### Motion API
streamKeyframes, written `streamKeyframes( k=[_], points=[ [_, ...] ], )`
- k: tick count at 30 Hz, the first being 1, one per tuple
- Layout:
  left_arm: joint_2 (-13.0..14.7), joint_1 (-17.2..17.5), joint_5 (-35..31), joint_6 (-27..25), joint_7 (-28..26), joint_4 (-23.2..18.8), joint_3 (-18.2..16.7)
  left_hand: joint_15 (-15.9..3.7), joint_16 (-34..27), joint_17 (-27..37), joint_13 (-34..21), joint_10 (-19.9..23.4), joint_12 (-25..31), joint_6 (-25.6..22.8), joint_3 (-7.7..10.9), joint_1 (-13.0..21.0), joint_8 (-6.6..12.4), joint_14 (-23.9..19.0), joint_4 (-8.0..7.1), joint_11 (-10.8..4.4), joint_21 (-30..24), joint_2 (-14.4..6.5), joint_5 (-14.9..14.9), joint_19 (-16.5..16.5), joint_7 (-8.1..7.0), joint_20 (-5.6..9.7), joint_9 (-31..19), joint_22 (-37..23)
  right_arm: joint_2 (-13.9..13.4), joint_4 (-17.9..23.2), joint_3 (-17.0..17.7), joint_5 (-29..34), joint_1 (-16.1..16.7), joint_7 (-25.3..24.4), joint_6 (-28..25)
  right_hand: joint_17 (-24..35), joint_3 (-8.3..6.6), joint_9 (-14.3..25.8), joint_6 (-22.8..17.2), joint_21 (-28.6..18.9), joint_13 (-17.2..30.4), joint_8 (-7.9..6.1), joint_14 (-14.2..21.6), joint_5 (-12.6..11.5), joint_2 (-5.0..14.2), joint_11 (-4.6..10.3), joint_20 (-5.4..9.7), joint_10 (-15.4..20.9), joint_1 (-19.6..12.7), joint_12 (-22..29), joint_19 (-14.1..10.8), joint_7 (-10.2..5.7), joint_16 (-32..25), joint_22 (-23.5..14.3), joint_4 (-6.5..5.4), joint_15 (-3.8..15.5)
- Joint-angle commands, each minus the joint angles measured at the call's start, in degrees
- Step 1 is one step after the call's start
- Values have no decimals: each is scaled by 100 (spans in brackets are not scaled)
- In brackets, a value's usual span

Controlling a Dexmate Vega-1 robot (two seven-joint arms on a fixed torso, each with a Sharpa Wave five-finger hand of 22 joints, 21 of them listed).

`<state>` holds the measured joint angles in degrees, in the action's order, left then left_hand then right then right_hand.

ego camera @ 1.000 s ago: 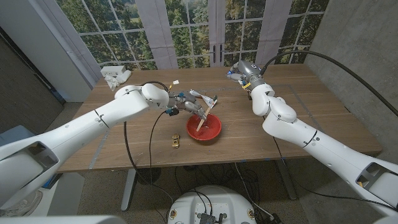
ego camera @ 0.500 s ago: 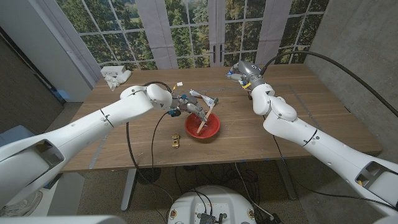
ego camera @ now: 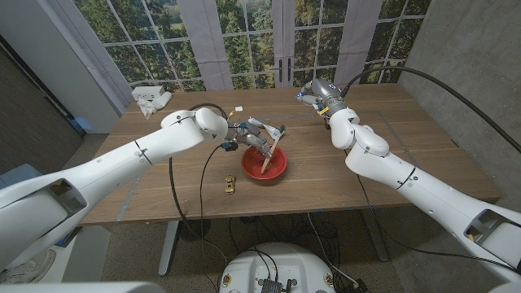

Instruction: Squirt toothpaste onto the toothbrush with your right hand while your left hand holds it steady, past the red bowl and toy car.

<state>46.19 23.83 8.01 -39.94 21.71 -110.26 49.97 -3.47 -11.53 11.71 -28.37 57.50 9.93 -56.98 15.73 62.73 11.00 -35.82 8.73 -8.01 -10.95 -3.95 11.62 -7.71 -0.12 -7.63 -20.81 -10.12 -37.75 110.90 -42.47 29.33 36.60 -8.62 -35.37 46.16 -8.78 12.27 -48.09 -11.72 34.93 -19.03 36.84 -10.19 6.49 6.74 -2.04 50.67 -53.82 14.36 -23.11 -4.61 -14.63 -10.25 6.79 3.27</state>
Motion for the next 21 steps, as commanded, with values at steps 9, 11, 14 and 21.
streamKeyframes(
  k=[9,11,14,21],
  points=[
    [58,-205,-317,-573,95,-405,150,-369,27,-3,266,-591,3,192,-87,-83,-44,299,29,115,60,133,-29,396,-3,4,174,-10,-73,27,191,-131,195,-284,363,-6,19,9,-43,-24,37,43,40,5,3,-54,-39,32,156,-19,24,73,-68,-27,-44,603],
    [86,-196,-312,-598,88,-450,136,-348,24,-8,327,-754,-11,305,-103,-100,-67,338,34,110,44,155,-33,422,-5,2,218,-10,-72,38,205,-127,218,-320,386,-8,22,9,-49,-25,41,43,34,4,5,-61,-38,34,167,-19,22,82,-68,-27,-47,609],
    [133,-187,-329,-675,61,-541,126,-279,28,-14,406,-968,-23,414,-115,-110,-72,411,38,195,34,166,-34,464,-13,-16,270,-10,-70,58,201,-97,224,-323,378,-11,25,9,-48,-26,47,46,35,2,6,-60,-41,25,179,-23,22,85,-73,-27,-47,616],
    [268,-109,-357,-701,-23,-724,66,-182,69,-29,552,-1376,-21,636,-95,-55,-68,663,68,193,22,149,-20,553,-82,-57,361,-10,-51,70,174,-19,213,-325,398,-20,31,9,-55,-30,61,52,48,-3,4,-59,-50,16,200,-29,18,89,-90,-27,-38,598]
  ],
)
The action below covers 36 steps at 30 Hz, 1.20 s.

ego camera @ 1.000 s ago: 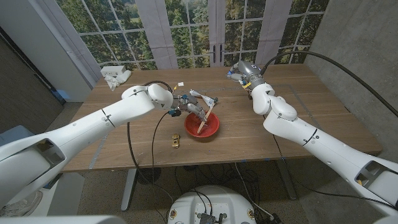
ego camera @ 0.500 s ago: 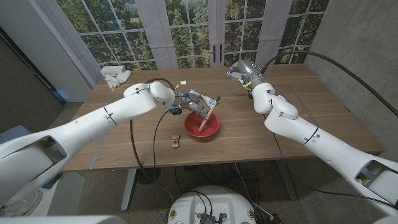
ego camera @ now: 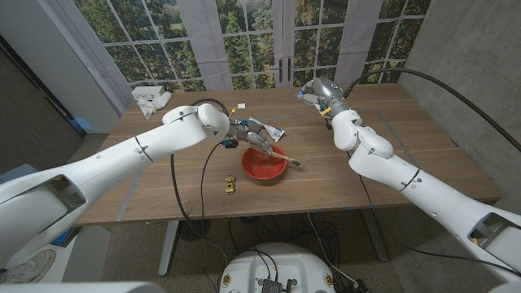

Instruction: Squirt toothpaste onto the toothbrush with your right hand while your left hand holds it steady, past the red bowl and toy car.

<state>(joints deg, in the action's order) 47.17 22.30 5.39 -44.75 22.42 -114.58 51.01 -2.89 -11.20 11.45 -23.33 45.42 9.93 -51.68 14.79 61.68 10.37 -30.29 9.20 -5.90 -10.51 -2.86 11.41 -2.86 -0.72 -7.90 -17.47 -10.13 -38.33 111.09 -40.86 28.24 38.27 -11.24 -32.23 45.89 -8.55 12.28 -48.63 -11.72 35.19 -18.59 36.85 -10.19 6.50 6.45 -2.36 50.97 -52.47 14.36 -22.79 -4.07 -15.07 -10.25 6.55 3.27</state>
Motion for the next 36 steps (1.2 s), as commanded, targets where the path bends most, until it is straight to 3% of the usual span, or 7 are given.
streamKeyframes(
  k=[1,11,17,21,25,30,36],
  points=[
    [187,62,-91,-212,-111,-311,-56,-230,39,-4,55,-181,-17,105,0,53,1,127,23,-6,-21,42,2,71,-24,-34,31,-9,15,49,6,107,40,-65,80,5,9,9,-1,-29,35,8,52,-3,3,-33,-17,-8,67,-28,-11,35,-50,-27,-13,601],
    [350,708,294,241,-739,-490,-751,-83,44,-15,306,-1106,-16,718,-22,-10,-34,548,-19,148,-40,21,4,174,-179,-95,187,-12,79,21,-46,194,-32,25,39,-2,11,9,4,-31,38,20,15,-6,1,-28,-19,-6,74,-37,-12,33,-49,-27,6,626],
    [401,1127,503,544,-1188,-560,-1139,88,53,-36,618,-2152,31,1998,-125,-300,-65,1132,-78,305,-61,64,-22,329,-354,-112,414,-17,122,-23,-82,222,-78,73,22,-18,25,9,73,-39,34,58,-42,-3,-11,-68,-34,-84,110,-82,-29,55,-36,-27,11,572],
    [404,1374,646,751,-1443,-576,-1356,227,52,-39,765,-2572,42,2656,-194,-576,-72,1391,-143,457,-51,52,-35,426,-286,-143,521,-22,139,-53,-86,205,-103,99,53,-26,37,10,159,-46,37,104,-83,-3,-11,-98,-51,-189,153,-129,-45,63,-33,-27,9,550],
    [438,1542,537,772,-1774,-708,-1429,442,91,-50,940,-3349,30,3398,-210,-835,-55,1944,-150,713,-36,-10,-28,646,-203,-251,611,-29,160,-58,-97,202,-127,147,10,-42,58,13,359,-59,14,207,-161,-4,-13,-143,-80,-468,228,-248,-82,91,-22,-28,7,478],
    [398,1762,357,699,-2240,-864,-1497,612,99,-70,1073,-3950,42,4149,-211,-1060,-76,2421,-146,739,-68,-54,-29,696,-148,-271,649,-30,189,-60,-114,196,-149,192,-30,-67,107,23,658,-56,-48,373,-357,-7,-27,-217,-126,-949,395,-386,-78,111,32,-31,-15,386],
    [370,2128,332,1161,-2659,-774,-1699,594,75,-73,1165,-4526,36,4869,-270,-1444,-75,2727,-210,840,-158,-66,-55,461,-261,-81,677,-32,197,-101,-79,20,-192,336,-15,-96,136,36,1017,-56,-134,549,-569,-30,24,-381,-145,-1440,592,-424,-79,170,93,-33,-63,250]
  ],
)
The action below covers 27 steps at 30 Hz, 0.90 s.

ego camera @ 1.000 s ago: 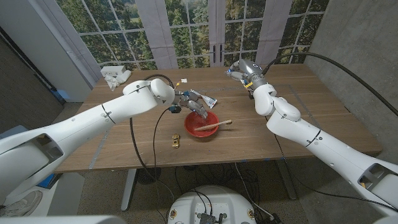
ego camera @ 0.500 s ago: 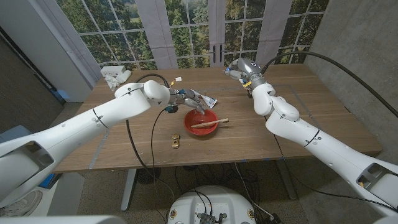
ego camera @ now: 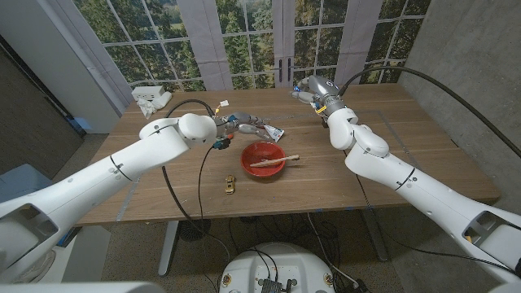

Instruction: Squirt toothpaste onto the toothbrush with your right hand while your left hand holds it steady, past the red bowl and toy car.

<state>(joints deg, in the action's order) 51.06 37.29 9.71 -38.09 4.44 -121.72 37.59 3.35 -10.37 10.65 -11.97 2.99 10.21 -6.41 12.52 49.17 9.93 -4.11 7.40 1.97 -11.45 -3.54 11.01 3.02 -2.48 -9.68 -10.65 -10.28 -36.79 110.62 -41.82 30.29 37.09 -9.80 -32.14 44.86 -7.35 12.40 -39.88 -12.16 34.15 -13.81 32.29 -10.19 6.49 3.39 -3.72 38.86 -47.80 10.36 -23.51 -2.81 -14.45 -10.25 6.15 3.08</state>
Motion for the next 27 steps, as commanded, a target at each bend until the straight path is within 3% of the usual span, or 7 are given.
streamKeyframes(
  k=[1,5,9,14,17,23,27],
  points=[
    [-49,740,-30,651,-944,-13,-448,-69,-10,12,39,-340,17,452,-72,-300,-36,149,-66,20,-72,7,-24,-160,-132,144,-1,-18,47,-61,43,-242,-62,189,3,2,17,27,200,-14,-48,97,-143,-38,40,-85,-10,-355,160,-40,-13,66,38,-34,-31,244],
    [-112,1005,72,1169,-1134,152,-640,-153,5,12,60,-467,35,721,-160,-559,-39,296,-126,-32,-69,73,-54,-194,-257,267,12,-19,53,-70,56,-304,-60,161,11,-35,18,33,449,-27,-109,193,-313,-54,55,-123,7,-675,232,-50,-45,80,100,-37,-24,192],
    [-178,1216,148,1622,-1270,296,-791,-184,16,7,78,-629,21,935,-215,-746,-39,427,-166,-68,-49,102,-73,-167,-291,397,22,-21,28,-77,76,-409,-60,178,99,-133,68,29,767,-125,-207,275,-528,-22,-7,-211,106,-919,378,-26,-324,67,203,-42,-30,132],
    [-255,1414,218,2164,-1353,504,-927,-274,55,-20,119,-1053,10,1320,-304,-1207,-3,853,-286,-151,-7,46,-81,-77,-227,816,45,-32,19,-119,199,-681,20,117,327,-336,214,5,1108,-105,-398,322,-887,-10,-108,-320,137,-1353,754,-48,-357,97,357,-39,-140,-9],
    [-290,1515,310,2495,-1318,642,-1009,-298,73,-27,129,-1183,0,1443,-328,-1332,-14,1037,-319,-220,40,25,-70,65,-201,940,48,-30,-9,-148,295,-880,70,95,509,-411,253,-8,1233,-92,-471,334,-1036,-14,-120,-347,143,-1474,875,-47,-351,67,394,-38,-179,-51],
    [-415,1680,301,3151,-1386,966,-1104,-330,88,-34,146,-1464,-11,1586,-418,-1677,0,1425,-421,-324,70,18,-58,260,-215,1045,57,-20,-71,-348,499,-1481,105,213,1144,-672,338,-53,1626,-92,-699,347,-1444,-3,-120,-433,166,-1837,1222,-46,-450,111,456,-30,-287,-203],
    [-512,1784,426,3427,-1386,1117,-1190,-402,71,-32,156,-1675,-12,1729,-442,-1886,-7,1628,-495,-420,97,-59,-37,432,-235,1147,64,-11,-39,-491,605,-1756,169,117,1511,-843,332,-77,1740,-1,-832,337,-1715,-9,-28,-414,209,-1977,1379,-37,-268,204,479,-21,-355,-178]
  ],
)
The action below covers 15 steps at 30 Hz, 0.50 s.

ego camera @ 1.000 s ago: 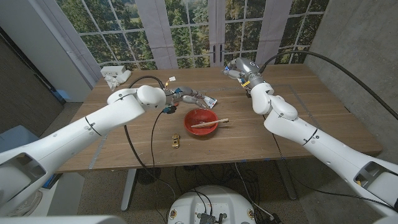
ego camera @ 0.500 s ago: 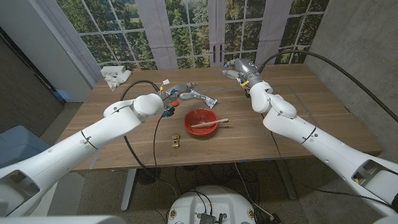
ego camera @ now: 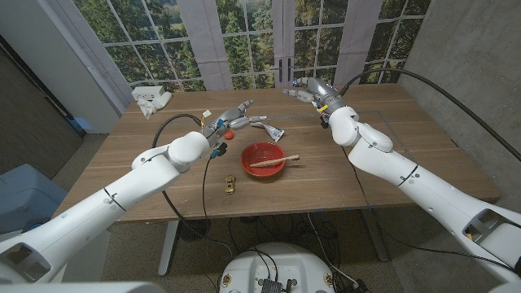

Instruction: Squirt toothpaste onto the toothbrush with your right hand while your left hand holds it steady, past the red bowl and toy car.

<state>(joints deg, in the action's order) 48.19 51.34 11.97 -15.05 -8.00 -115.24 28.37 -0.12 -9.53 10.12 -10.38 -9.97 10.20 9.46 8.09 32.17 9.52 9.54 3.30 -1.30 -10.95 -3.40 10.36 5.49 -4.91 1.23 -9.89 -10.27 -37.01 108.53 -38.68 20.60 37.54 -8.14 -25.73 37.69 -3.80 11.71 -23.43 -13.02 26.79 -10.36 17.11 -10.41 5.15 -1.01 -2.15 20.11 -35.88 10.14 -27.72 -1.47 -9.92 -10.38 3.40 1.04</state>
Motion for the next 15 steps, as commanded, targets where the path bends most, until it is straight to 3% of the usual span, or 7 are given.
streamKeyframes(
  k=[1,6,10,15],
  points=[
    [-253,410,233,1177,-159,495,-293,-57,-26,26,-1,-409,-7,191,8,-243,27,288,-119,-117,46,-131,37,212,29,63,-10,-11,-8,-330,325,-870,143,-75,993,-162,-34,-12,128,109,-125,-6,-222,9,155,44,85,-119,227,-10,210,102,17,-6,-105,42],
    [-321,521,448,1263,-148,557,-406,-102,-52,34,10,-468,18,364,-10,-564,33,400,-283,-161,43,-314,67,331,289,92,-2,-5,42,-595,480,-1232,230,-221,1633,-350,-72,-37,229,216,-260,-15,-420,-1,255,68,157,-243,343,-4,505,193,23,9,-147,66],
    [-407,596,503,1500,-198,676,-471,-147,-59,37,14,-518,16,351,-36,-741,62,457,-377,-183,39,-383,82,384,321,132,2,-2,121,-851,605,-1576,293,-274,2146,-496,-121,-57,335,264,-370,-5,-525,-13,369,78,304,-280,452,9,728,215,9,19,-200,149],
    [-582,684,577,1876,-288,875,-545,-246,-99,37,24,-443,56,182,-40,-1070,123,432,-600,-214,-8,-592,132,339,272,178,10,2,233,-1090,728,-1935,370,-325,2542,-640,-201,-75,459,263,-513,0,-654,-11,575,102,459,-361,743,11,919,220,-20,25,-426,234]
  ],
)
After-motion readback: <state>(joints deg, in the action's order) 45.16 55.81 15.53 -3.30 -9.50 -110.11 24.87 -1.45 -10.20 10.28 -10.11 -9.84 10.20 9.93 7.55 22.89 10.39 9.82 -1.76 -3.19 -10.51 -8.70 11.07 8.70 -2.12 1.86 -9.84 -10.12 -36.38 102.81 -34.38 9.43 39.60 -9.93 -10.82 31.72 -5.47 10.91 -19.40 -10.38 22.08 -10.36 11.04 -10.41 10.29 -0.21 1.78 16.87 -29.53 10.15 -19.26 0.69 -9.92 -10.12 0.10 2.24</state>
